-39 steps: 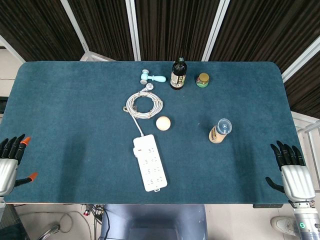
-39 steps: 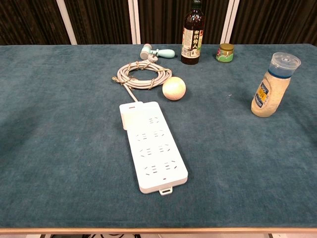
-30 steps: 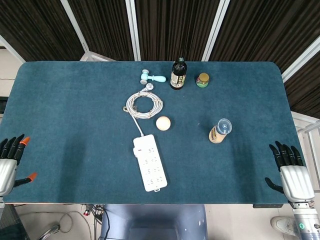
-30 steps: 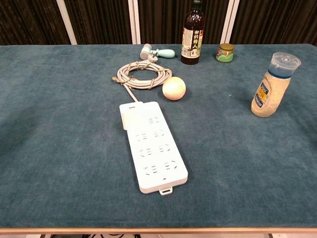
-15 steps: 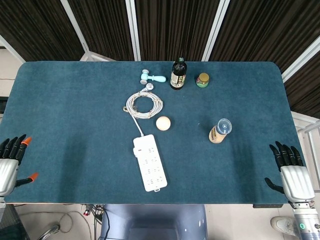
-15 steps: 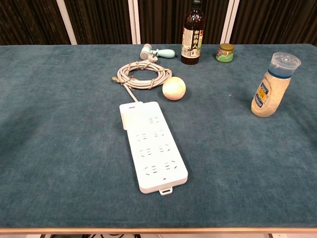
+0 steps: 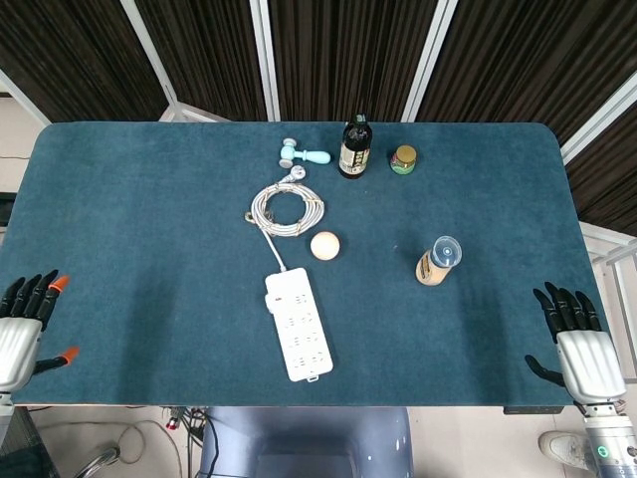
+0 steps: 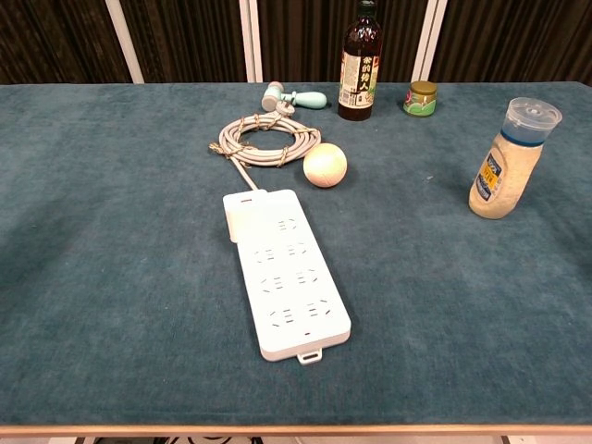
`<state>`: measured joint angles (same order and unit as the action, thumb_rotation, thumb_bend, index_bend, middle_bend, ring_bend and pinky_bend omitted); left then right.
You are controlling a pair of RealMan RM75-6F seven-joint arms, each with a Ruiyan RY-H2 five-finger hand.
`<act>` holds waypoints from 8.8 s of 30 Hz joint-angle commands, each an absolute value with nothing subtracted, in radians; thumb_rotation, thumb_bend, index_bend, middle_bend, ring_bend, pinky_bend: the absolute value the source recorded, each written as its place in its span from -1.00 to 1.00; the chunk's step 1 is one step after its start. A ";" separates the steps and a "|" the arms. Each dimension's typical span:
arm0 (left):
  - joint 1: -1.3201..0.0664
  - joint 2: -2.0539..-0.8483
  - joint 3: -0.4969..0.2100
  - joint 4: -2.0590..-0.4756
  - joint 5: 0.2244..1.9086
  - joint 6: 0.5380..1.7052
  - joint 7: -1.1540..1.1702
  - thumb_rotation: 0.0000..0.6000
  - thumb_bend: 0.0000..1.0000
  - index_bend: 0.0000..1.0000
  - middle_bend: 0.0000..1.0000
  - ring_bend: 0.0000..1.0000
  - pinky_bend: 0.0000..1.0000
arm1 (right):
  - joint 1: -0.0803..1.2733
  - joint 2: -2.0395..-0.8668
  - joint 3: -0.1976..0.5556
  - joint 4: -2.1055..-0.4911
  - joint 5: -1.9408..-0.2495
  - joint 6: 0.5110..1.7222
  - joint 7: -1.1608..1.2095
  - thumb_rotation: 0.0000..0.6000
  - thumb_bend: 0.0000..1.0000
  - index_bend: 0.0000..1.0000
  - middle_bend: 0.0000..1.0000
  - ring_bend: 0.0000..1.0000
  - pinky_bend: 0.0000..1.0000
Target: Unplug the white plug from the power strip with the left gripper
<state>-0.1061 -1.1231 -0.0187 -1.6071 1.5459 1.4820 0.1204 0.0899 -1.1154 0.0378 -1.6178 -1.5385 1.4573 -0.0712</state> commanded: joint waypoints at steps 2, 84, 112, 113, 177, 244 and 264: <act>-0.109 -1.110 -0.017 -1.629 1.563 1.489 0.129 1.00 -0.97 -1.00 -1.00 -1.00 -1.00 | 0.095 -1.104 0.027 -1.627 -1.572 1.460 -0.060 1.00 -0.47 -1.00 -1.00 -1.00 -1.00; -0.688 -1.267 -0.102 -1.896 1.125 0.941 0.513 1.00 -0.97 -0.88 -0.99 -1.00 -0.90 | 0.416 -1.620 -0.065 -1.685 -1.665 0.957 -0.399 1.00 0.87 -0.89 -0.90 -0.92 -0.81; -0.735 -1.325 -0.084 -1.846 1.089 0.947 0.513 1.00 -0.97 -0.83 -0.94 -1.00 -0.87 | 0.439 -1.725 -0.077 -1.629 -1.605 0.961 -0.472 1.00 0.87 -0.88 -0.89 -0.92 -0.81; -0.738 -1.331 -0.083 -1.844 1.085 0.947 0.518 1.00 -0.97 -0.83 -0.93 -1.00 -0.87 | 0.439 -1.726 -0.078 -1.629 -1.605 0.962 -0.475 1.00 0.87 -0.87 -0.89 -0.92 -0.81; -0.971 -1.592 -0.100 -1.676 0.800 0.954 0.784 1.00 -0.58 -0.40 -0.41 -0.87 -0.76 | 0.438 -1.706 -0.123 -1.642 -1.559 0.995 -0.495 1.00 0.87 -0.81 -0.87 -0.91 -0.81; -0.916 -1.695 -0.080 -1.585 0.931 1.046 0.736 1.00 -0.35 0.41 0.39 -0.55 -0.75 | 0.422 -1.717 -0.145 -1.636 -1.552 1.002 -0.487 1.00 0.87 -0.79 -0.87 -0.90 -0.81; -0.910 -1.690 -0.090 -1.627 0.946 1.049 0.746 1.00 -0.34 0.46 0.43 -0.53 -0.75 | 0.414 -1.733 -0.157 -1.637 -1.559 1.000 -0.493 1.00 0.87 -0.78 -0.87 -0.90 -0.81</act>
<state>-0.9096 -1.6893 -0.0893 -1.6269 0.9457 1.0484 0.7463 0.4139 -1.7328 -0.1565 -1.6373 -1.5586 1.0000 -0.4928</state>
